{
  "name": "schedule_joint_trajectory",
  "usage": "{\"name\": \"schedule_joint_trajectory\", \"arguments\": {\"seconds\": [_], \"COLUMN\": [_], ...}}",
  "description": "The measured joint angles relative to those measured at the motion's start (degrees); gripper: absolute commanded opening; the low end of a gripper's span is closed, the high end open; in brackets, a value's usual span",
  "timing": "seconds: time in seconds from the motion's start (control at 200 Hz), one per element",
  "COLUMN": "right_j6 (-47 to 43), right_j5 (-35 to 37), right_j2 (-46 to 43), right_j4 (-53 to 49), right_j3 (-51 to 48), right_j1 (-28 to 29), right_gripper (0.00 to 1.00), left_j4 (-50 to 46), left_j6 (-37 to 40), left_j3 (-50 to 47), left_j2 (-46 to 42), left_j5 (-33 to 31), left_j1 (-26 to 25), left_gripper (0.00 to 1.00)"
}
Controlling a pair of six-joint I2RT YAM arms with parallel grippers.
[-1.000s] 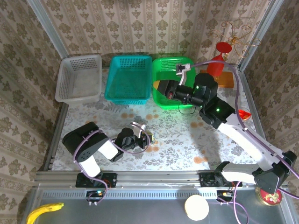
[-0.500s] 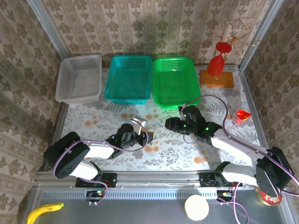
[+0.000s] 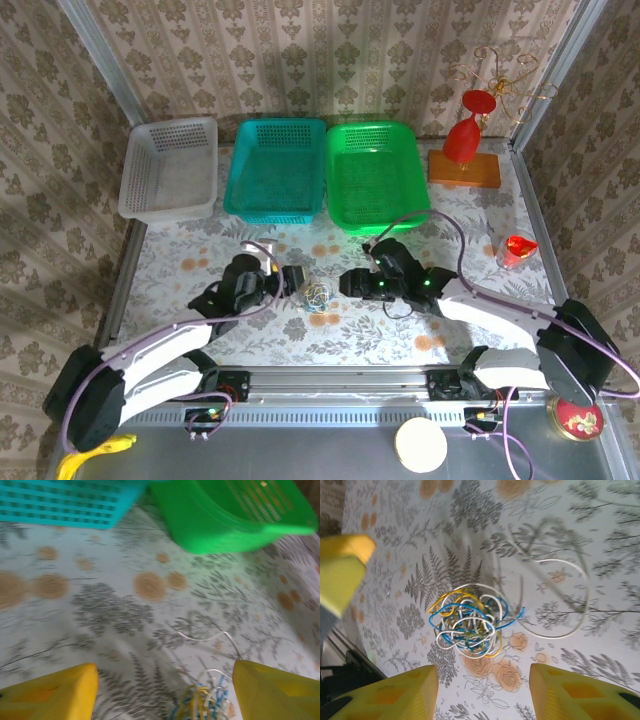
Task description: Untangle the cables
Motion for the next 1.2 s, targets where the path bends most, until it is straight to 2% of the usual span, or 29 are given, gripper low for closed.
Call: {"name": "schedule_joint_trajectory", "arguments": {"seconds": [0.085, 0.26, 0.44, 0.64, 0.725, 0.84, 0.91, 1.07, 1.2], "right_j6": [-1.51, -4.09, -5.18, -5.62, -5.77, -6.56, -6.75, -6.88, -7.06], "right_j5": [0.26, 0.68, 1.14, 1.81, 2.34, 3.02, 3.41, 4.39, 4.98], "right_j2": [3.48, 11.72, 17.86, 21.11, 22.51, 23.93, 24.04, 21.66, 16.48], "right_j4": [-0.24, -0.5, -0.63, -0.61, -0.59, -0.59, -0.61, -0.13, -0.63], "right_j3": [2.73, 8.22, 10.99, 11.34, 11.34, 11.34, 11.32, 8.94, 4.83], "right_j1": [2.1, 5.53, 6.8, 6.82, 6.82, 6.78, 6.38, 4.46, 2.05], "right_gripper": [0.55, 0.55, 0.53, 0.51, 0.44, 0.23, 0.14, 0.06, 0.03], "left_j4": [-6.21, -13.88, -13.64, -9.75, -7.74, -5.51, -4.13, -2.16, -2.12], "left_j6": [-1.27, -2.25, -2.32, -2.4, -2.45, -2.71, -2.89, -3.15, -3.3], "left_j3": [0.11, 0.11, 0.11, 0.52, 0.87, 1.49, 1.88, 2.14, 2.14], "left_j2": [-2.6, -3.23, 1.01, 11.13, 14.4, 16.46, 17.7, 18.49, 18.16], "left_j5": [1.4, 5.86, 8.46, 9.05, 8.76, 8.15, 7.48, 5.9, 4.7], "left_j1": [2.16, 2.01, -1.9, -5.53, -5.6, -5.64, -5.79, -5.77, -5.35], "left_gripper": [0.72, 0.7, 0.68, 0.59, 0.56, 0.5, 0.44, 0.34, 0.31]}}
